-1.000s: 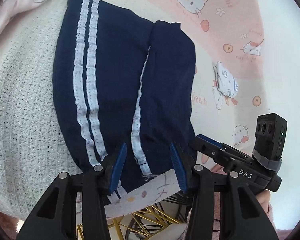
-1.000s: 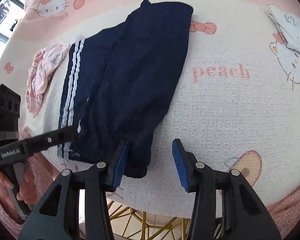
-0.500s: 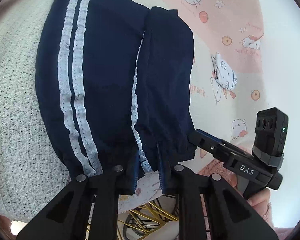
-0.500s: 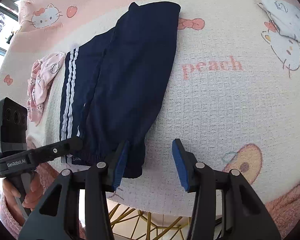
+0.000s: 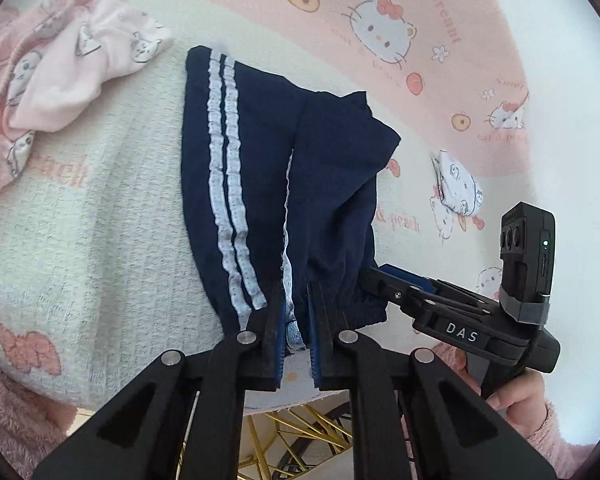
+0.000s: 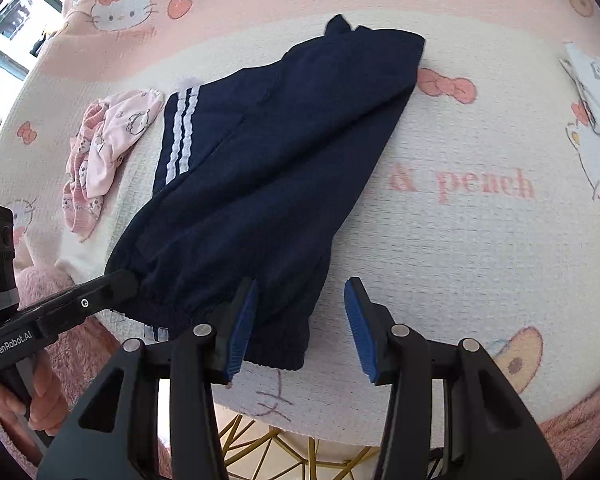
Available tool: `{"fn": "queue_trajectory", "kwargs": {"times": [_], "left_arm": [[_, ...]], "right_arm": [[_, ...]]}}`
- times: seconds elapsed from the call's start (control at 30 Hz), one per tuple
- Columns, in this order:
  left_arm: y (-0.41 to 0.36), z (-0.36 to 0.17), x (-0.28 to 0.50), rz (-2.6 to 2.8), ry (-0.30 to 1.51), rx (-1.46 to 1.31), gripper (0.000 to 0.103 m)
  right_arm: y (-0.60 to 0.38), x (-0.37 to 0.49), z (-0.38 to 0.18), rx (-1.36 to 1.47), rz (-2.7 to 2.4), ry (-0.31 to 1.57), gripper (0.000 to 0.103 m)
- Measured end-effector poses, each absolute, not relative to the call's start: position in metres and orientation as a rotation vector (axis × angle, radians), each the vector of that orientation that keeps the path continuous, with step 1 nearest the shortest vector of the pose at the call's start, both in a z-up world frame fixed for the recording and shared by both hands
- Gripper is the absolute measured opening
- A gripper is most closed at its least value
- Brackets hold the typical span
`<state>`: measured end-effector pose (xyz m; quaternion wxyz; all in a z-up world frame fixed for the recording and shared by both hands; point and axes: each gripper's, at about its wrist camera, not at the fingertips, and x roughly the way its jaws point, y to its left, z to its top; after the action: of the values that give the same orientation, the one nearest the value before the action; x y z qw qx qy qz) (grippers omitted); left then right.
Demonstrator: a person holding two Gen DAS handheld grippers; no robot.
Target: Fold clothes
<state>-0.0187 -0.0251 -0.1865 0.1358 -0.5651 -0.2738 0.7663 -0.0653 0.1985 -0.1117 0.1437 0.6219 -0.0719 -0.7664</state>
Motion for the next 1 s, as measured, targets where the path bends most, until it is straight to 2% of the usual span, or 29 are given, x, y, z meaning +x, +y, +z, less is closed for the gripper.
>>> {"fn": "queue_trajectory", "kwargs": {"times": [0.13, 0.23, 0.43, 0.63, 0.7, 0.77, 0.93, 1.0], "left_arm": [[-0.03, -0.205, -0.021, 2.206, -0.776, -1.726, 0.01], [-0.023, -0.221, -0.024, 2.196, -0.697, -1.819, 0.01], [-0.008, -0.221, -0.027, 2.211, -0.568, -1.837, 0.01], [-0.016, -0.222, -0.027, 2.198, -0.636, -1.843, 0.011], [-0.012, -0.217, -0.026, 2.211, -0.588, -1.846, 0.012], [-0.008, -0.21, -0.024, 2.225, -0.541, -1.835, 0.013], [0.006, -0.21, -0.031, 2.227, -0.467, -1.895, 0.013], [0.01, -0.21, -0.034, 2.241, -0.394, -1.946, 0.019]], "right_arm": [[0.185, -0.063, -0.126, 1.824, -2.204, -0.131, 0.046], [0.185, -0.057, -0.128, 1.813, -2.221, -0.055, 0.046], [0.218, -0.051, -0.122, 1.866, -2.27, -0.145, 0.05], [0.202, -0.05, -0.114, 1.774, -2.244, -0.102, 0.051], [0.201, -0.053, -0.128, 1.828, -2.2, -0.088, 0.051], [0.214, -0.054, -0.121, 1.832, -2.218, -0.174, 0.051], [0.232, -0.051, -0.106, 1.794, -2.262, -0.225, 0.051], [0.23, -0.047, -0.107, 1.781, -2.265, -0.21, 0.051]]}}
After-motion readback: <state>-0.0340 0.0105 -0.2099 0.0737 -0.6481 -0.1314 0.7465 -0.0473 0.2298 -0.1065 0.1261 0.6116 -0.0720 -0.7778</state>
